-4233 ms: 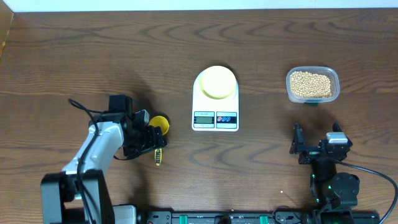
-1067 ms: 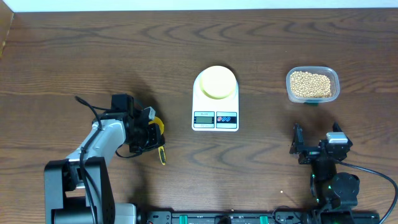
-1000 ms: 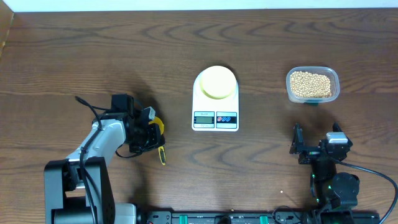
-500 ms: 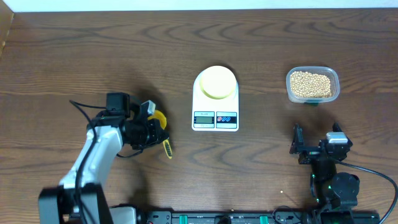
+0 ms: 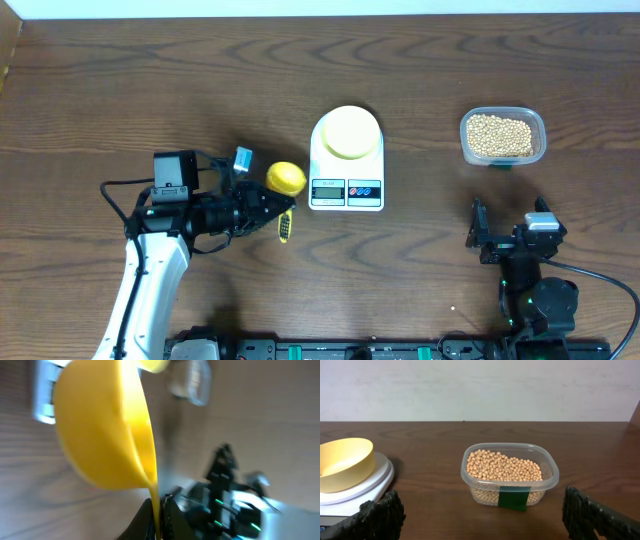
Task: Scoop item into bowl and weigh 50g on scale
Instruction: 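Lift the scoop with the left gripper and raise it upright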
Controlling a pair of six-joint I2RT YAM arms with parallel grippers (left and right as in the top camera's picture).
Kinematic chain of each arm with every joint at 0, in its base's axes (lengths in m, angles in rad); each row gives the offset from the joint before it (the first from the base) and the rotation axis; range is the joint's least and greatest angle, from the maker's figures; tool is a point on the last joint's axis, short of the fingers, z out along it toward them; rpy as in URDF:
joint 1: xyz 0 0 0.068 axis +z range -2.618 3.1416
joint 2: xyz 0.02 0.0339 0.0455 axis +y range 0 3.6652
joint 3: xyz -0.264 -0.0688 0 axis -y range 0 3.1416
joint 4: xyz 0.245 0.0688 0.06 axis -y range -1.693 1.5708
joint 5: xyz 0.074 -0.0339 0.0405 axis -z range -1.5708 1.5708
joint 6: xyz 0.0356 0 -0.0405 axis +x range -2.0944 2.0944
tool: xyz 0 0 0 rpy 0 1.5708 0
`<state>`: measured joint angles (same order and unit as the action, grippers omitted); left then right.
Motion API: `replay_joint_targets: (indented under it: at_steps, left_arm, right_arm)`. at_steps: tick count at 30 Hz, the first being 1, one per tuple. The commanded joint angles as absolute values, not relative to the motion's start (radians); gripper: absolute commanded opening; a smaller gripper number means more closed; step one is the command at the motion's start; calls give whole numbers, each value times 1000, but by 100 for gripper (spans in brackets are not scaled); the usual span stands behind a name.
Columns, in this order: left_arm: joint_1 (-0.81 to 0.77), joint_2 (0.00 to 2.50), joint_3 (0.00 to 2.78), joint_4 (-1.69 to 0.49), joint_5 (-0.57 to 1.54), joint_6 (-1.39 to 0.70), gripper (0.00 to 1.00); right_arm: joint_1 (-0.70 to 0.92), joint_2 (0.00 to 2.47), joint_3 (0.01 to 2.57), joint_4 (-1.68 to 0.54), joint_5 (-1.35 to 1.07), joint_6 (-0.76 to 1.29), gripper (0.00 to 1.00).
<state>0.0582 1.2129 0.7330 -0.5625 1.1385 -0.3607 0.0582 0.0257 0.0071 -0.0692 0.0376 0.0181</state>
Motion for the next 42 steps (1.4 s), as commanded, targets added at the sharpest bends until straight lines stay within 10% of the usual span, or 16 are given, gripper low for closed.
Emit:
replay_joint_targets:
  at_steps: [1, 20, 42]
  left_arm:
    - [60, 1182, 738, -556, 1354, -393, 7]
    - [60, 1036, 738, 144, 1319, -1023, 7]
    - [60, 1030, 738, 221, 1271, -1177, 7]
  right_arm:
    - [51, 22, 6, -72, 38, 29, 99]
    - [51, 22, 6, -72, 38, 29, 99]
    - [51, 22, 6, -72, 38, 29, 99]
